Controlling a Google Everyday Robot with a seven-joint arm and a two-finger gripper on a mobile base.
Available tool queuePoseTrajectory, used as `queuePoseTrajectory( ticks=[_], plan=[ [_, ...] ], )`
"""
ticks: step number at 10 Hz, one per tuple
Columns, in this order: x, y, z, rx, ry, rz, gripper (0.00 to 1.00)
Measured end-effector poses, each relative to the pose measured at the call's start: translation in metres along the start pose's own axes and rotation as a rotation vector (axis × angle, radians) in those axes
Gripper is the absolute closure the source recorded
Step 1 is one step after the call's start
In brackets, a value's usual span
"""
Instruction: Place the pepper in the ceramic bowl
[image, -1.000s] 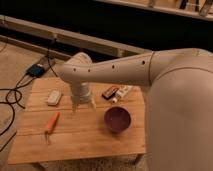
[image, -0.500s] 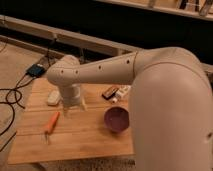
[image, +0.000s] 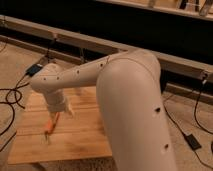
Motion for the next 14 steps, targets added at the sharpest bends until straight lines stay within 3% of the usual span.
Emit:
queuePoseTrajectory(
  ticks=[7, 10, 14],
  plan=[
    [-0.031, 0.064, 0.055, -0.049, 0.048, 0.045, 0.35],
    [-0.040, 0.078, 0.076, -0.047, 0.053, 0.055, 0.35],
    [-0.049, 0.084, 0.088, -0.051, 0.040, 0.056, 0.35]
  ],
)
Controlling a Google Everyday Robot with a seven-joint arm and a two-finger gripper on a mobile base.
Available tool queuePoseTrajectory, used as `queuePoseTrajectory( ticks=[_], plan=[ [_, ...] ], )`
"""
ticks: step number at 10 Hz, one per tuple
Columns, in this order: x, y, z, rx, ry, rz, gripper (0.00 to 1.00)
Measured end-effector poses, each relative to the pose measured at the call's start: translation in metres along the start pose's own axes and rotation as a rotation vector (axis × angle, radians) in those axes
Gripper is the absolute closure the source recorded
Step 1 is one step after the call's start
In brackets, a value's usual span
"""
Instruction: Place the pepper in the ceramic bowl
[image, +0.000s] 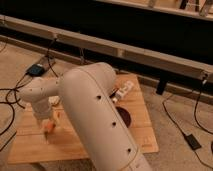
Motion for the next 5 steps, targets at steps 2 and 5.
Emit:
queuePoseTrajectory(
  ticks=[2, 5],
  plan=[
    [-0.0024, 0.0002, 0.0035, 0.000, -0.005, -0.001, 0.35],
    [-0.0039, -0.0005, 0.0086, 0.011, -0.011, -0.010, 0.35]
  ],
)
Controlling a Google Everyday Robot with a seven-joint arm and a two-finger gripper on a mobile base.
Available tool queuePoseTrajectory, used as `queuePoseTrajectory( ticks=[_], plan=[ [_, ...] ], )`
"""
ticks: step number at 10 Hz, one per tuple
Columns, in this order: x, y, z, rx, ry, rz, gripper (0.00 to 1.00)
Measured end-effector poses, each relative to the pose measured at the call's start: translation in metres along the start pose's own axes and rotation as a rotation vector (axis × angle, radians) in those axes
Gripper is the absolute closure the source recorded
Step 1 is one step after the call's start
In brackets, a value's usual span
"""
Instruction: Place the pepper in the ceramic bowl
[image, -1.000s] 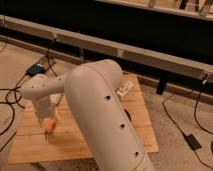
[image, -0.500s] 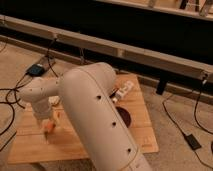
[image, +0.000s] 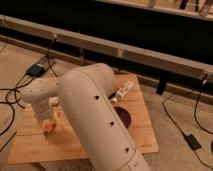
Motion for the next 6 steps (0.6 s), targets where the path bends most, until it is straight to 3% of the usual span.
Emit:
queuePoseTrajectory(
  ticks=[4, 5, 6],
  plan=[
    [-0.0012, -0.0026, 0.0043, 0.012, -0.005, -0.007, 0.37],
    [-0.0011, -0.0038, 0.0053, 0.015, -0.005, -0.008, 0.41],
    [-0.0010, -0.0047, 0.0058, 0.017, -0.005, -0.008, 0.53]
  ],
)
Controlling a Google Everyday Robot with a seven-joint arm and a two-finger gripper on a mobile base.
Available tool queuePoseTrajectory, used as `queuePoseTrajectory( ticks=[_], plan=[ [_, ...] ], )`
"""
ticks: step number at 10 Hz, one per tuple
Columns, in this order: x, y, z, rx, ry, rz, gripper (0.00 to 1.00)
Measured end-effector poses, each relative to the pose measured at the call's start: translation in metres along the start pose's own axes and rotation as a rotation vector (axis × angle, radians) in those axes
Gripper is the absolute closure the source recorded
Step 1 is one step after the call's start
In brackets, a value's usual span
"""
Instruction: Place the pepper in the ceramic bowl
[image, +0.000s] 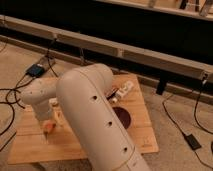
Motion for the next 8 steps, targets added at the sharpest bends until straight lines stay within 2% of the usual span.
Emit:
queuePoseTrajectory(
  ticks=[4, 5, 7, 8],
  plan=[
    [-0.002, -0.006, -0.006, -0.011, -0.010, 0.014, 0.95],
    [-0.002, -0.010, -0.012, -0.008, -0.017, 0.016, 1.00],
    [-0.002, -0.017, -0.026, 0.001, -0.031, 0.001, 1.00],
    [0.000, -0.021, -0.040, -0.004, -0.040, -0.014, 1.00]
  ],
)
